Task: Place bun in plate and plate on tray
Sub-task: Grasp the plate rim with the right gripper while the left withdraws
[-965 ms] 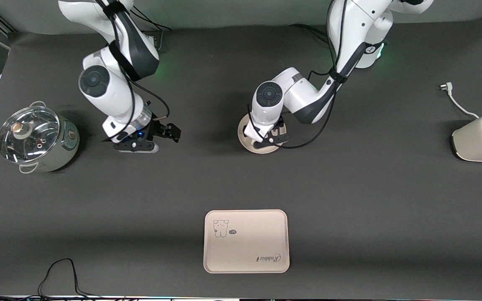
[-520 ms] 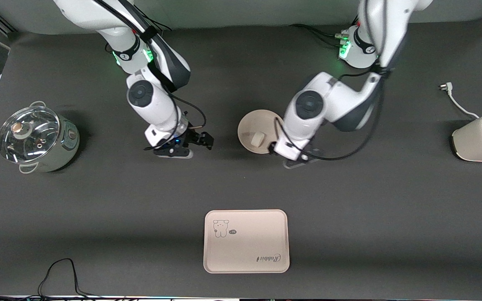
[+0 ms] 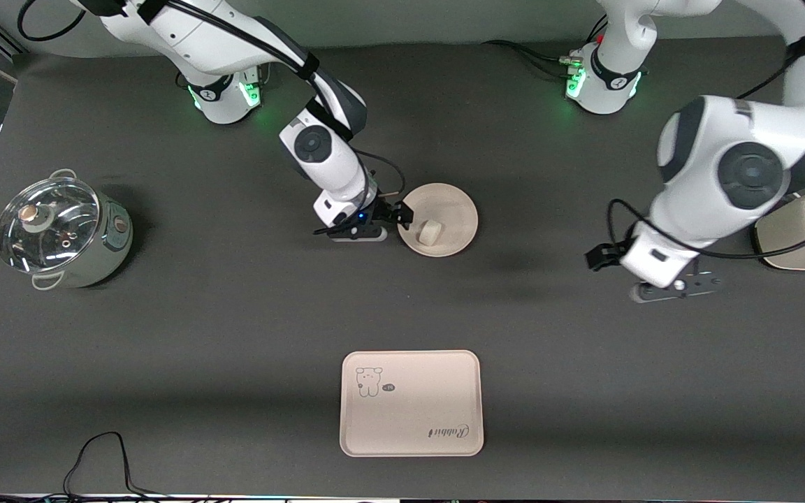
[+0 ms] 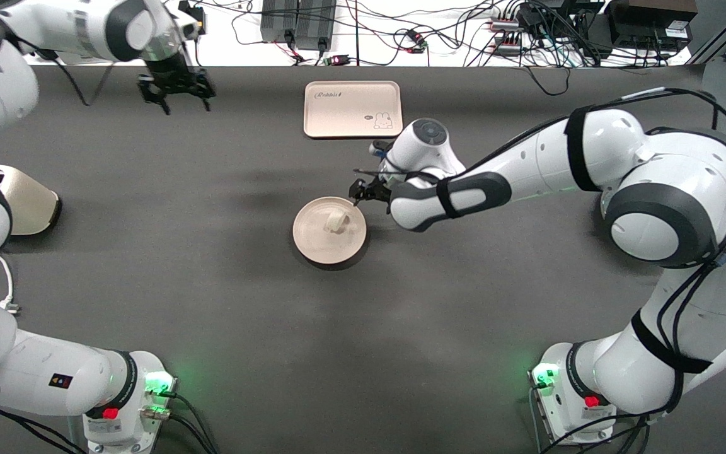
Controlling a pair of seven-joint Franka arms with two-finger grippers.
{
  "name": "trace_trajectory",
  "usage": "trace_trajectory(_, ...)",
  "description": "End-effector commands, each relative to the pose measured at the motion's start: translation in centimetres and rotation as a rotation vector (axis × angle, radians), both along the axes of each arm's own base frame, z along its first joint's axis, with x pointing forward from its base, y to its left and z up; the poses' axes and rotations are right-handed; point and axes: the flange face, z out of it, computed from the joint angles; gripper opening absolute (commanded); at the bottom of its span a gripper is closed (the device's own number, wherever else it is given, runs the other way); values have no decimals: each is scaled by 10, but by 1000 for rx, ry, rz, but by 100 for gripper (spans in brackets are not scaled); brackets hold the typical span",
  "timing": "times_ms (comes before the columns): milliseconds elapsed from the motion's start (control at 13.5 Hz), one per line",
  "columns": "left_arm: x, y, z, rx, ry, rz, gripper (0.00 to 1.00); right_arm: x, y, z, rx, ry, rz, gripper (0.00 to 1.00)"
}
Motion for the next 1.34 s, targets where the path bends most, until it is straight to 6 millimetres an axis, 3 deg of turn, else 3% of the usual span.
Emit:
trace_trajectory(0,-11,39,20,-2,26,-4,100,-17,12,-16,-48,-31,-13,100)
trace_trajectory(149,-10,55,23,20,28,10,100,-31,18,-33,-92,-68,3,98)
trace_trajectory(223,-10,70,30,28,19,29,100,-34,18,-36,-102,-81,7,91)
trace_trajectory(371,-12,78,39,22,26,39,100,-37,23,-43,-101,-74,16,76)
trace_trajectory(446,-12,77,43,18,28,30,100,-41,26,-45,-99,-68,23,65)
trace_trajectory(668,-11,77,57,56,24,-11,100,-41,27,-47,-94,-65,22,13)
trace_trajectory(743,-12,75,59,57,23,-14,100,-39,26,-46,-92,-66,17,0)
trace_trajectory(1040,-10,82,70,63,20,2,100,-8,28,-11,-111,-79,-24,0)
trace_trajectory(1262,-9,86,90,73,31,17,100,44,31,40,-191,-84,-61,0)
